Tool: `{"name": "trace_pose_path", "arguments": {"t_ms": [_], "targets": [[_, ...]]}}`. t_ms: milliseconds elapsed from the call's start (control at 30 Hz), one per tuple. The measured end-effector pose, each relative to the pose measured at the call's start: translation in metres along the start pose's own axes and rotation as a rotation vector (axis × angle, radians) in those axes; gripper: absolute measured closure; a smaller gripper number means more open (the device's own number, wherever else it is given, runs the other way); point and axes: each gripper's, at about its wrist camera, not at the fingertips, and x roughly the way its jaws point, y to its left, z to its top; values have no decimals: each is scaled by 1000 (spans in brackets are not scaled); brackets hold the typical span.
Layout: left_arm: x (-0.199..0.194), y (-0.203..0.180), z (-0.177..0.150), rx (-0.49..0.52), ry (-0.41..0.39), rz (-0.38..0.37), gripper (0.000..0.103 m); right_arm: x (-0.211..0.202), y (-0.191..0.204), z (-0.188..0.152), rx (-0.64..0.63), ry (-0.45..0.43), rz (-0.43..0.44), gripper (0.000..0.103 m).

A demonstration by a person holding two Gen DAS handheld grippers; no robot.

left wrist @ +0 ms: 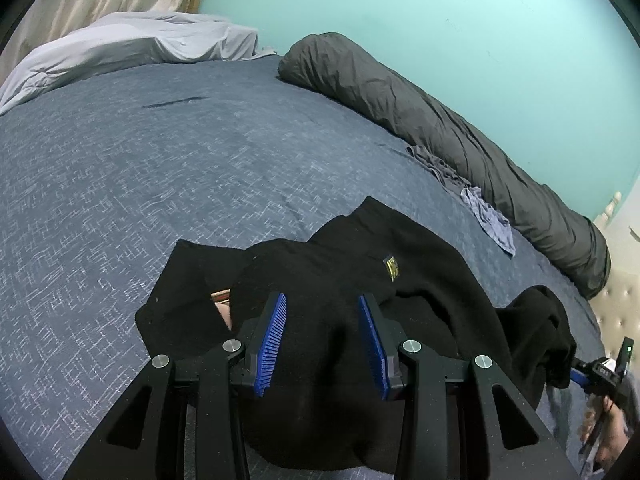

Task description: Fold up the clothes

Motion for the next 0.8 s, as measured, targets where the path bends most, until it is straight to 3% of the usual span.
{"name": "trace_pose_path", "arguments": {"t_ms": [67, 100, 200, 300, 600, 667, 700, 767, 800], "targets": [[0, 0, -1, 1, 0, 1, 62, 16, 13, 4, -48, 47, 2, 45], [0, 0, -1, 2, 0, 1, 62, 23, 19, 6, -73, 72, 4, 61], [1, 0, -1, 0, 1, 2, 62, 30, 36, 13, -114, 77, -9, 86], [1, 1, 0, 0, 0, 2, 62, 30, 50, 26, -126, 48, -20, 95], [2, 5, 1, 1, 1, 9, 62, -4, 112, 122, -168, -215, -17, 97], [2, 6, 1, 1, 1, 10, 62, -3, 120, 145, -181, -238, -56, 96], [2, 6, 1, 0, 1, 10, 62, 4, 117, 155, -163, -208, -75, 94], [1, 7, 1, -2, 0, 8, 62, 17, 109, 163, -143, -139, -174, 82], [1, 7, 2, -4, 0, 6, 62, 17, 102, 160, -139, -140, -219, 67]]}}
